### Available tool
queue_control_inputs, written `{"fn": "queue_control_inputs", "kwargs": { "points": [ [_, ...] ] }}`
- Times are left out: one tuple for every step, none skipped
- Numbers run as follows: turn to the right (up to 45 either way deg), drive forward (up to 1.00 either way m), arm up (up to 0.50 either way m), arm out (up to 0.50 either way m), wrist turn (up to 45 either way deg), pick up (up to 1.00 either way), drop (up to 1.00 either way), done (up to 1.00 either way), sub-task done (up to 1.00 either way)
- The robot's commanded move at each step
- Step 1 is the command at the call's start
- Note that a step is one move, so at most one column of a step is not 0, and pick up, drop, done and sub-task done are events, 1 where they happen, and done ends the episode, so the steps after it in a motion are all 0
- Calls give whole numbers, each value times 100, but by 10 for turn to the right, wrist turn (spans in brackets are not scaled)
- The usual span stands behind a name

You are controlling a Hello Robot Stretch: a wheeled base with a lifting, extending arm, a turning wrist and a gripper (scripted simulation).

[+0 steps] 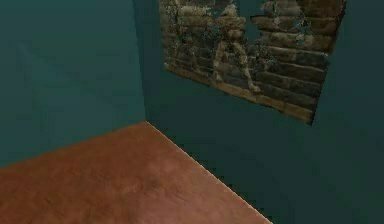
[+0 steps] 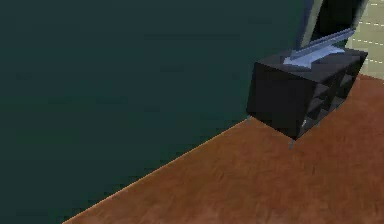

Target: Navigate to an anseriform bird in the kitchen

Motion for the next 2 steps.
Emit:
{"fn": "queue_control_inputs", "kwargs": {
  "points": [
    [-90, 0, 0, 0, 0, 0, 0, 0, 0],
    [0, 30, 0, 0, 0, 0, 0, 0, 0]
  ]
}}
